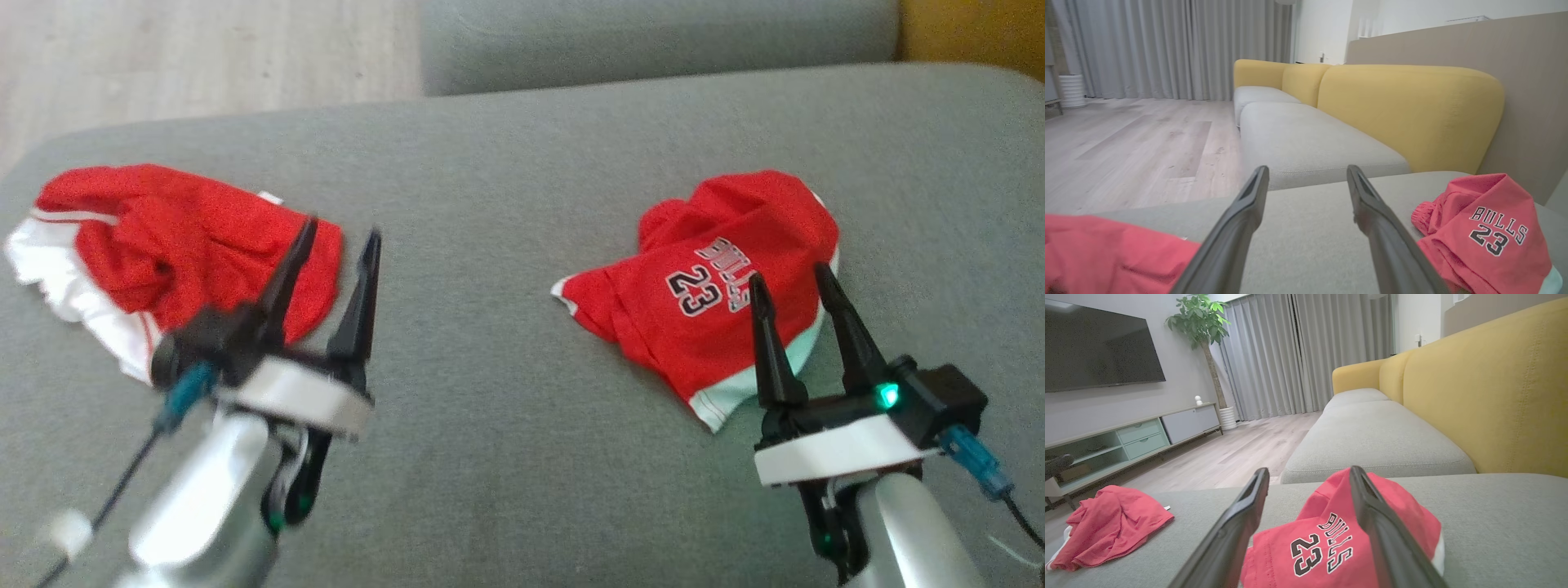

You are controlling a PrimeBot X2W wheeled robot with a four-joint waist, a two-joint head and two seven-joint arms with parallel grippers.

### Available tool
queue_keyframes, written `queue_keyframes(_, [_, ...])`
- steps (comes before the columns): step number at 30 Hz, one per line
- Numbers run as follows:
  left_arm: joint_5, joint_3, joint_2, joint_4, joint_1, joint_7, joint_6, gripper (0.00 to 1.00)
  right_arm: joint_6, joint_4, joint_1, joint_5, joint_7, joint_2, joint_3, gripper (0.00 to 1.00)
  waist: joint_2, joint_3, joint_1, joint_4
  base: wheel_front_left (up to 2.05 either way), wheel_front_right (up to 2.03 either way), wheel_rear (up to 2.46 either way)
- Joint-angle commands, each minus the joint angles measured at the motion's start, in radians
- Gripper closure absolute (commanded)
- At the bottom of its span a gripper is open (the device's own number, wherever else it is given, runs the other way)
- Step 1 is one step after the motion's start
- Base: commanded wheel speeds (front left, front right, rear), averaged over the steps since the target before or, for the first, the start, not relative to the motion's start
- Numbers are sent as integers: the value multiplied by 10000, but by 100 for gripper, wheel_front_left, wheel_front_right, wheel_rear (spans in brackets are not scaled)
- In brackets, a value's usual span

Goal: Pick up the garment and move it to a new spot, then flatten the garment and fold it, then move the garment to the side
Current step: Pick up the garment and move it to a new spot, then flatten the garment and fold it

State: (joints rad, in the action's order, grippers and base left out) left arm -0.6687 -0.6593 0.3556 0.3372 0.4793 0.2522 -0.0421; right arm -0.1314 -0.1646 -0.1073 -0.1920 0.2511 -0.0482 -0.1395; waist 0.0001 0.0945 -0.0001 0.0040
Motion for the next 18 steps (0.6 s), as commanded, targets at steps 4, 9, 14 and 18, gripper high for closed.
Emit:
queue_keyframes(4, [644, 1246, 167, -908, -1173, 93, -213, 0, 7, 164, 167, 27, 107, -20, -240, 0, -1, -506, 1, 476, 0, 0, 0])
queue_keyframes(9, [1299, 2317, -453, -1482, -2699, 94, -236, 0, 7, 82, 503, -80, 107, -20, -357, 0, -1, -654, 1, 484, 0, 0, 0])
queue_keyframes(14, [1870, 3174, -1129, -1776, -3435, 94, 122, 0, 7, 69, 615, -110, 107, -20, -439, 0, -1, -682, 1, 430, 0, 0, 0])
queue_keyframes(18, [2252, 3624, -1501, -1783, -3513, 94, 545, 0, 7, 100, 522, 49, 107, -20, -457, 0, -1, -608, 1, 472, 0, 0, 0])
